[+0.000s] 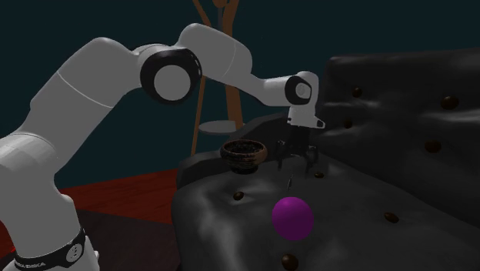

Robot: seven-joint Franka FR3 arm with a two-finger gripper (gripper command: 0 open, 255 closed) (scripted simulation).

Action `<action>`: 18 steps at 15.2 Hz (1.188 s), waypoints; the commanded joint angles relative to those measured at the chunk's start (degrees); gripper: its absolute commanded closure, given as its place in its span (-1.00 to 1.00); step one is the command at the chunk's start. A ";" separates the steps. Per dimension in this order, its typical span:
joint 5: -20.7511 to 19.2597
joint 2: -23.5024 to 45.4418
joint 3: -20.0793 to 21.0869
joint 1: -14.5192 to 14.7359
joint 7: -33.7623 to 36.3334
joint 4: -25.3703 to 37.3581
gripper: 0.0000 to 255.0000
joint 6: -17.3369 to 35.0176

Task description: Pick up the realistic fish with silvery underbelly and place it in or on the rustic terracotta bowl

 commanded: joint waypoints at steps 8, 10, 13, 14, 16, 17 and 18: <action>-0.47 -0.07 -0.17 -0.99 0.55 -5.12 -1.00 4.90; -0.47 -0.07 -0.17 -0.99 0.55 -5.12 -1.00 4.90; -0.47 -0.08 -0.17 -0.99 0.55 -5.12 -1.00 4.90; -0.47 -0.08 -0.17 -0.99 0.55 -5.12 1.00 4.90; -0.47 -0.08 -0.17 -0.99 0.55 -5.12 1.00 4.90; -0.47 -0.09 -0.16 -0.97 0.57 -5.13 1.00 4.89; -0.47 -0.05 -0.16 -0.95 0.56 -5.05 1.00 4.84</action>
